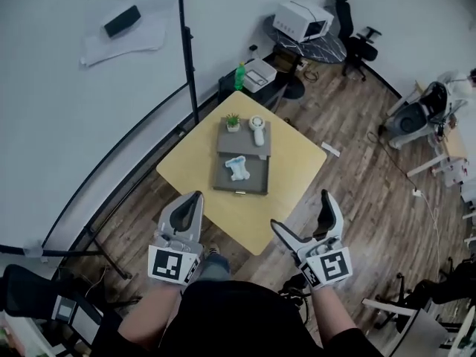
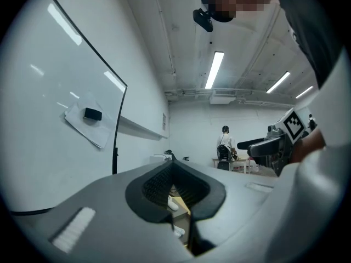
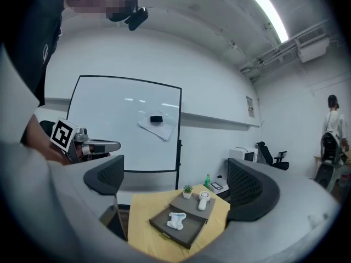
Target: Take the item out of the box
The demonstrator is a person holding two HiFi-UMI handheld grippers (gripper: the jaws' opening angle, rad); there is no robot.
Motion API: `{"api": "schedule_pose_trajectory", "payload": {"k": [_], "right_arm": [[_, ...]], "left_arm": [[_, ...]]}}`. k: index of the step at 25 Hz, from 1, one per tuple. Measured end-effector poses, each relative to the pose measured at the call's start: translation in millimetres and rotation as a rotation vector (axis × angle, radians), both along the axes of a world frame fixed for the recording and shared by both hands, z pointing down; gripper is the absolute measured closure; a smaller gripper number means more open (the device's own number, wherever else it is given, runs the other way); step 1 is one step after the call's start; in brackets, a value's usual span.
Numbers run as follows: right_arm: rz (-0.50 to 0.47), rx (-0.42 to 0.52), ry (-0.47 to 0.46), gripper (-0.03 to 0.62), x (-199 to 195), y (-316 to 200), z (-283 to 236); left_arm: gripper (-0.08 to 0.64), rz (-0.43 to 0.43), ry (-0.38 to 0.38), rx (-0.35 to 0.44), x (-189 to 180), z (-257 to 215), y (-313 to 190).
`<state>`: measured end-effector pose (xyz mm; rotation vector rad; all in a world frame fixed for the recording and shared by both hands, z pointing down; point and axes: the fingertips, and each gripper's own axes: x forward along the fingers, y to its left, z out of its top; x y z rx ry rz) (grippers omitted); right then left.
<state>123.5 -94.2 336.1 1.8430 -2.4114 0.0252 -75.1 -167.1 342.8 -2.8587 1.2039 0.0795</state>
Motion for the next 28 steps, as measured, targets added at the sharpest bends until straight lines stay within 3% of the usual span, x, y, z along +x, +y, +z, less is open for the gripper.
{"api": "schedule_pose_trajectory", "payload": {"k": [9,18,21,24,28], "right_arm": [[0.03,-0.03,0.044,-0.005,-2.6,-90.5,4.4],[-0.061,-0.105,0.043,-0.005,-2.1,-146.0,35.3],[-0.102,-0.165,0.046,-0.005,-3.0,-169.6,57.9],[-0.127,-0.237,0.074,-0.002,-4.7,-192.5,82.9],[-0.168,-0.39,0.111,0.0,-11.0,-218.6,129.4]], "left_arm": [[0.56,0.072,0.024,-0.007,13.6,8.1,-94.6],[0.56,0.036,-0.029,-0.082,27.4,34.9,-124.9],[0.56,-0.001,-0.01,-0.044,31.9,32.9,-134.6],[0.56,-0.019,-0.042,-0.071,35.8,39.4,-138.3],[0.56,-0.037,-0.04,-0.061,38.9,44.2,-146.5]]}}
